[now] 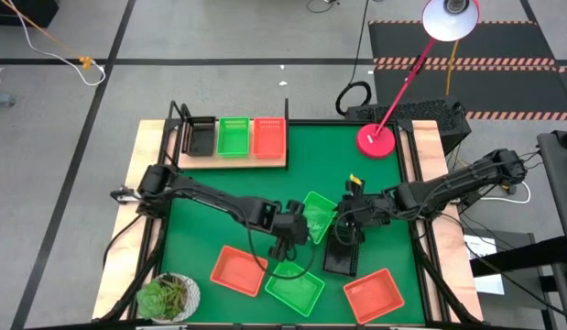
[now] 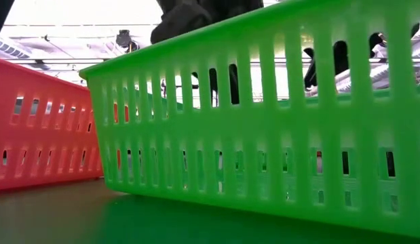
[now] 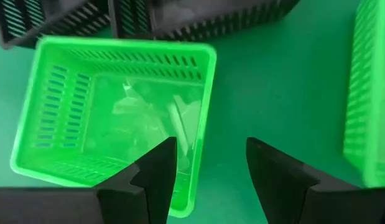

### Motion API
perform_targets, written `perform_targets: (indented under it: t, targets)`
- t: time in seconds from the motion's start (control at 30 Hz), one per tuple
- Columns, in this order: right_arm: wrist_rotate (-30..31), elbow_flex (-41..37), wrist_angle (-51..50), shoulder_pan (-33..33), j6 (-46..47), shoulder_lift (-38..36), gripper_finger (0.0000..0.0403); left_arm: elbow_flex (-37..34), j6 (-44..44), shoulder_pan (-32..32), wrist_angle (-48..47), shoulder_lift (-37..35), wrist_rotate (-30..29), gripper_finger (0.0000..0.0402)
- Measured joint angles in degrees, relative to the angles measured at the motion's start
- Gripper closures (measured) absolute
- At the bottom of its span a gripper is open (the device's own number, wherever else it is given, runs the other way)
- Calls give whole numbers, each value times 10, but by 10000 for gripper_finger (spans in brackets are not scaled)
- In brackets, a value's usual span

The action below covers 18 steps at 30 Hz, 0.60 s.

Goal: Stack baskets on shelf by color
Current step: Stack the green bin on top of the green bin on the shelf

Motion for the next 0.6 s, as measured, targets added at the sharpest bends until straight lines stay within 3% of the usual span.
perform_targets:
  t: [0.23,0.43,0.6]
  targets:
    - [61,0,3,0,-11,0,298,1,26,9,2,14,1,206]
    - [71,0,3,0,-10,0,298,-1,37,15,-19,30,-6,210]
    - [72,0,4,0,-10,0,298,-1,63,20,-15,26,-35,263]
